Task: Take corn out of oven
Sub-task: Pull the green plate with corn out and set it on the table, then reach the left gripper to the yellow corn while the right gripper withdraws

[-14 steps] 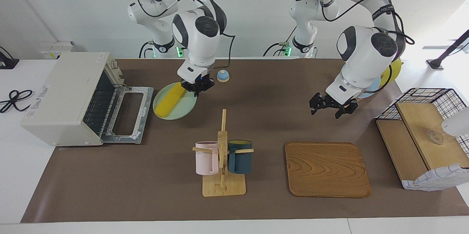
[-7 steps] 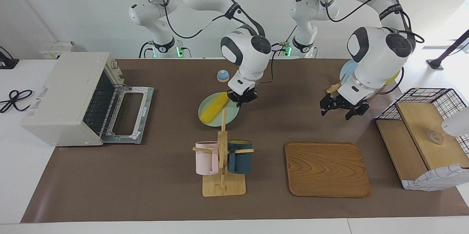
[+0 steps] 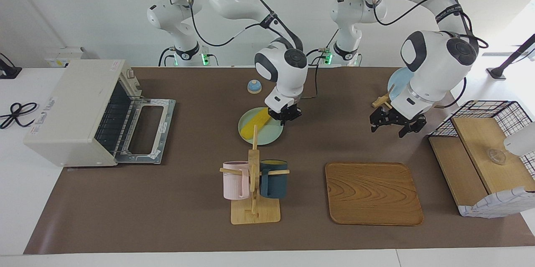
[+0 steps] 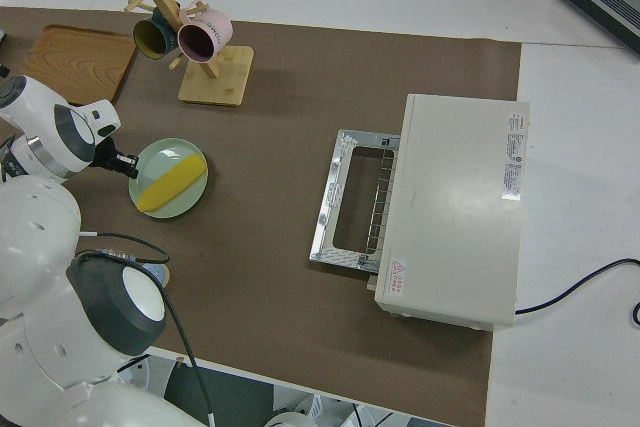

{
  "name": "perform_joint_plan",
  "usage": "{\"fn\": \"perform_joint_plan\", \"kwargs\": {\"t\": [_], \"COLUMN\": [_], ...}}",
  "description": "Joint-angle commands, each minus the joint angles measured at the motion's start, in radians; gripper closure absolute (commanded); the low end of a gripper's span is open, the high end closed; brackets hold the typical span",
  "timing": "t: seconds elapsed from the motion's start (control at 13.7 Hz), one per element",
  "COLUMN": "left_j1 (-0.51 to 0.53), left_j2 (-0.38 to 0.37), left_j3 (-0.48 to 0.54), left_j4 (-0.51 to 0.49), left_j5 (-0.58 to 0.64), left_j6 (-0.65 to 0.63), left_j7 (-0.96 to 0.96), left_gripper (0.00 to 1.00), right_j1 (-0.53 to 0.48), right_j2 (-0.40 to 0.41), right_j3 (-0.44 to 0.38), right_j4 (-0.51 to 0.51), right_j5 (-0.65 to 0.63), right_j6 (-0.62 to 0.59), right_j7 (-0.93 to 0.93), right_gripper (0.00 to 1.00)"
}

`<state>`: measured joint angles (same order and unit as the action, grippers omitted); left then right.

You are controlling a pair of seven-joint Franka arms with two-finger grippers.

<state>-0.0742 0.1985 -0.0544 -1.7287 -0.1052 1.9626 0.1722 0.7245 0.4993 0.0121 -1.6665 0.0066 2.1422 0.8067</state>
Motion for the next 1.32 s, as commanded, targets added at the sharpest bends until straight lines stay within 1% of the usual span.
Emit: {"fn": "perform_joint_plan", "kwargs": {"t": [0.0, 0.07, 0.15, 0.22, 0.29, 0.37, 0.44, 0.51, 0.66, 0.73, 0.81, 0.88, 0.95, 1.03, 1.17, 1.25], "left_j1": [0.002, 0.001, -0.006, -0.010, -0.015, -0.032, -0.048, -0.061, -0.094, -0.119, -0.148, -0.170, -0.200, -0.234, -0.295, -0.338], "left_j2": [0.004, 0.005, 0.006, 0.006, 0.007, 0.009, 0.010, 0.010, 0.012, 0.013, 0.016, 0.027, 0.027, 0.027, 0.033, 0.047], "left_j3": [0.001, 0.001, 0.001, -0.001, -0.002, -0.002, -0.001, -0.002, -0.002, -0.002, -0.002, -0.002, -0.002, -0.002, -0.002, -0.002], "left_j4": [-0.002, -0.002, -0.003, -0.005, -0.005, -0.003, -0.005, -0.005, -0.003, -0.003, -0.003, -0.002, -0.002, -0.002, 0.001, 0.001], "left_j5": [-0.019, -0.019, -0.019, -0.019, -0.022, -0.043, -0.077, -0.092, -0.106, -0.108, -0.123, -0.143, -0.148, -0.146, -0.146, -0.148], "left_j6": [0.018, 0.019, 0.022, 0.030, 0.030, 0.030, 0.030, 0.029, 0.036, 0.038, 0.038, 0.038, 0.038, 0.039, 0.039, 0.048], "left_j7": [0.020, 0.018, 0.018, 0.016, 0.016, 0.015, 0.015, 0.012, 0.015, 0.015, 0.016, 0.016, 0.018, 0.020, 0.036, 0.039], "left_gripper": [0.00, 0.00, 0.00, 0.00, 0.00, 0.00, 0.00, 0.00, 0.00, 0.00, 0.00, 0.00, 0.00, 0.00, 0.00, 0.00], "right_j1": [-0.011, -0.013, -0.019, -0.048, -0.087, -0.126, -0.166, -0.206, -0.264, -0.276, -0.318, -0.389, -0.466, -0.512, -0.546, -0.547], "right_j2": [-0.028, -0.030, -0.048, -0.091, -0.144, -0.200, -0.238, -0.276, -0.349, -0.372, -0.393, -0.403, -0.407, -0.425, -0.465, -0.476], "right_j3": [0.008, 0.006, -0.004, -0.006, -0.006, -0.006, -0.006, -0.008, -0.006, -0.008, -0.008, -0.006, -0.004, -0.006, -0.006, -0.006], "right_j4": [-0.015, 0.008, 0.020, 0.020, 0.019, 0.002, -0.022, -0.074, -0.252, -0.313, -0.379, -0.416, -0.453, -0.508, -0.654, -0.692], "right_j5": [0.047, 0.047, 0.033, 0.029, 0.026, 0.020, 0.019, 0.010, -0.068, -0.074, -0.079, -0.082, -0.085, -0.085, -0.088, -0.091], "right_j6": [0.018, -0.004, -0.054, -0.105, -0.184, -0.264, -0.318, -0.356, -0.349, -0.338, -0.311, -0.286, -0.263, -0.208, -0.064, -0.035], "right_j7": [0.022, 0.022, 0.008, -0.015, -0.058, -0.090, -0.092, -0.090, -0.093, -0.084, -0.084, -0.108, -0.185, -0.281, -0.314, -0.313], "right_gripper": [0.72, 0.72, 0.72, 0.72, 0.74, 0.86, 0.93, 1.00, 1.00, 1.00, 1.00, 1.00, 1.00, 1.00, 1.00, 1.00]}}
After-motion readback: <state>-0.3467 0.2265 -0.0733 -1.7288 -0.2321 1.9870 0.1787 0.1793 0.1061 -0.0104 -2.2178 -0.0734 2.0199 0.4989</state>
